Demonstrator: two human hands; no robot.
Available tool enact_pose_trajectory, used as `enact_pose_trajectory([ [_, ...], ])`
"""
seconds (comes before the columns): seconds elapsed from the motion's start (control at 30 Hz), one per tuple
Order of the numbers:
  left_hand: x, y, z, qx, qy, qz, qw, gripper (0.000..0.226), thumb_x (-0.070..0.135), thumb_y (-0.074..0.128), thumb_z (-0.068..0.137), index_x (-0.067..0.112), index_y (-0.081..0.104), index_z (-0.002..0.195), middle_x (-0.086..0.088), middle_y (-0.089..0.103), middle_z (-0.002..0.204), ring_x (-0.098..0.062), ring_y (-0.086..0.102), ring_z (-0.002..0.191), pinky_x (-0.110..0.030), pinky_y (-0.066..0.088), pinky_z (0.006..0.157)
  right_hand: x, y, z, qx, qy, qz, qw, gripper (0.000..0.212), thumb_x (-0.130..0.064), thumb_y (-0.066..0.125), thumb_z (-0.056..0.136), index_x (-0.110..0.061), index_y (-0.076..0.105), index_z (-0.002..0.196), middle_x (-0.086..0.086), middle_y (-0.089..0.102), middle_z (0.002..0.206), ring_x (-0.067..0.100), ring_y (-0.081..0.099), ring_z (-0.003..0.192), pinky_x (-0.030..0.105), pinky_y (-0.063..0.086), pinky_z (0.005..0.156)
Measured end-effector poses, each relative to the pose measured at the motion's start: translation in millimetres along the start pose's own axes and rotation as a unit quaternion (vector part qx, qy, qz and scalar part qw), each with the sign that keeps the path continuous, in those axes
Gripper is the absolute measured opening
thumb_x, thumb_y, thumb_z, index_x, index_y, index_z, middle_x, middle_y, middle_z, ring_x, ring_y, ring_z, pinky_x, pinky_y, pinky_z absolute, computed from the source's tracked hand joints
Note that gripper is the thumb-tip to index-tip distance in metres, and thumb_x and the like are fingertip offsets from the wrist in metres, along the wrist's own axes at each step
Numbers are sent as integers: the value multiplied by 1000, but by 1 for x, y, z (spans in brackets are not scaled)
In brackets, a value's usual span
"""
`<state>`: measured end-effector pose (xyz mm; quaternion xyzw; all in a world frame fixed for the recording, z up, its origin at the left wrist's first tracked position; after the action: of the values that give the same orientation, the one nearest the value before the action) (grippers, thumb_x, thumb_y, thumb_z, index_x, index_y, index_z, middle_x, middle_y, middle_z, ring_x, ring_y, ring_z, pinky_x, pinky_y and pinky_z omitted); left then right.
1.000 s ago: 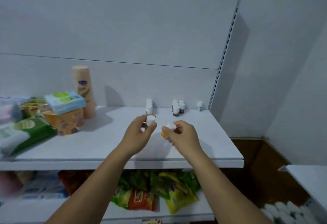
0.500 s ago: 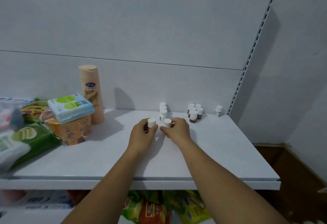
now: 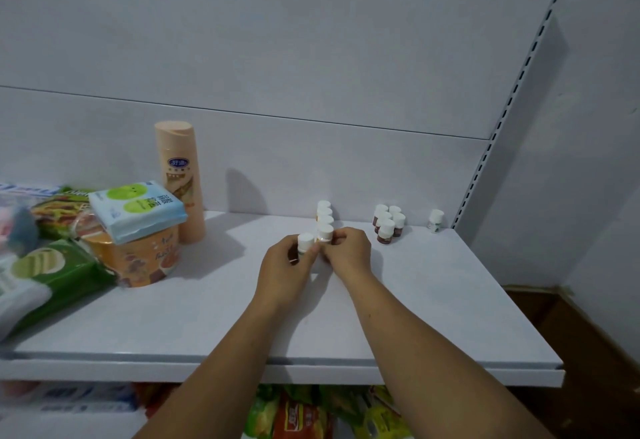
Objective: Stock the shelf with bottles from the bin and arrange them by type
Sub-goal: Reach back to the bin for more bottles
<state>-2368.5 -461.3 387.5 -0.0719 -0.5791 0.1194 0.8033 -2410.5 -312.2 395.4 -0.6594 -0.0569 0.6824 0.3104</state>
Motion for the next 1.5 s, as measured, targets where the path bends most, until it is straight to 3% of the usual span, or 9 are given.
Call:
enact_pose_trajectory([
  [0.17, -2, 0, 1, -7, 2, -12, 1000, 11, 31, 67, 102, 26, 76, 107, 16, 77, 96, 2, 70, 91, -9, 50, 76, 2, 2, 3, 0, 15, 8, 1000, 18, -12, 84, 74, -20, 69, 68, 1, 75, 70, 20, 74, 72, 35, 59, 72],
  [0.43, -1, 0, 0, 7, -24, -50, 998, 17, 30, 76, 95, 24, 70, 110, 15, 76, 100, 2, 71, 93, -13, 52, 79, 10, -6, -13, -7, 2, 40, 999, 35, -26, 81, 86, -16, 69, 118, -6, 68, 108, 14, 67, 102, 31, 54, 94],
  [0.57, 0, 2, -1, -8, -14, -57, 998, 14, 26, 80, 92, 25, 71, 103, 13, 77, 98, -5, 73, 96, -28, 58, 86, 9, -20, -44, -60, -31, 142, 988, 23, -9, 60, 98, -18, 73, 114, -5, 75, 104, 12, 73, 95, 29, 56, 86],
  [0.73, 4, 4, -3, -46, 12, -31, 998, 14, 25, 79, 91, 33, 74, 101, 18, 75, 105, -12, 67, 104, -39, 57, 91, 8, -30, -62, -99, -48, 180, 978, 19, -35, 79, 89, -33, 73, 108, -10, 76, 103, 8, 74, 95, 29, 60, 82],
  [0.93, 4, 9, -8, -63, 27, 45, 997, 55, 48, 91, 75, 47, 64, 124, 27, 62, 125, -1, 57, 116, -21, 47, 93, 7, -41, -59, -32, -69, 171, 982, 4, -23, 75, 92, -24, 76, 95, -9, 78, 85, 4, 72, 82, 18, 54, 69],
  [1.07, 4, 15, -12, -75, 69, 210, 972, 72, 75, 66, 84, 43, 45, 146, 16, 49, 147, -10, 47, 133, -35, 46, 109, 28, -89, -43, 22, -77, 103, 991, 8, -23, 68, 98, -27, 71, 105, -14, 73, 86, -4, 68, 79, 12, 49, 69],
  [1.2, 10, 29, -18, -48, 140, 386, 910, 81, 85, 31, 92, 32, 45, 151, 5, 50, 154, -19, 46, 140, -42, 40, 119, 73, -145, -5, 75, -57, 30, 995, 10, -25, 59, 100, -22, 69, 100, -6, 74, 88, 16, 72, 86, 33, 55, 77],
  [1.3, 8, 34, -16, -39, 153, 427, 890, 83, 84, 25, 94, 29, 46, 152, 3, 52, 154, -22, 47, 141, -47, 36, 122, 105, -176, 27, 110, -20, -2, 994, 28, -26, 60, 98, -14, 65, 123, 3, 73, 106, 24, 70, 95, 36, 56, 83],
  [1.5, 8, 39, -13, -64, 143, 452, 878, 80, 80, 29, 96, 27, 43, 155, 1, 48, 157, -23, 43, 145, -50, 30, 125, 133, -195, 75, 140, 3, -46, 989, 22, -12, 56, 99, -4, 66, 117, 13, 68, 105, 26, 58, 90, 28, 38, 75],
])
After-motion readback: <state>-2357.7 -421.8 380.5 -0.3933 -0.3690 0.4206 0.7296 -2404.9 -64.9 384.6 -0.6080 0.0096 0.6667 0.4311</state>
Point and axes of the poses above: each hand's wrist, its own z-axis towards the middle knuckle, its own y-axis out of the palm, x = y × z, the point moved 3 cm from there along z, towards the middle knuckle
